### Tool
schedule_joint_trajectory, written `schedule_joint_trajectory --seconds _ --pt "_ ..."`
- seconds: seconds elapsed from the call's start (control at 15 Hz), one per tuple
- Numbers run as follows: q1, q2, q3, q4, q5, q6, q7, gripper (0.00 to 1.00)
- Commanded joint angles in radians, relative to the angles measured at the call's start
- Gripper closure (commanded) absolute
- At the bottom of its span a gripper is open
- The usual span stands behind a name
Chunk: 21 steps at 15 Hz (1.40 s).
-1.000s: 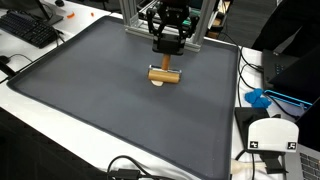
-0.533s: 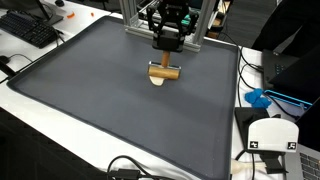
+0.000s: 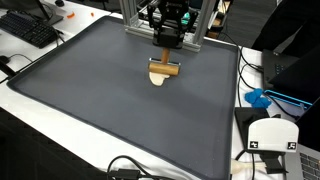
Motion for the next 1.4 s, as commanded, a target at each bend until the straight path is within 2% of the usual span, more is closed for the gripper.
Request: schedule_joint_trajectory --seconds 0.0,0.93,1.33 --pt "-0.002 -0.021 -0.004 -0.046 0.001 -0.037 0.004 0.65" --pt "-0.003 -0.028 -0.004 -0.022 -0.007 -0.12 0.002 0.65" --pt "0.0 -0.018 0.001 -0.03 0.005 -0.022 0.009 0.65"
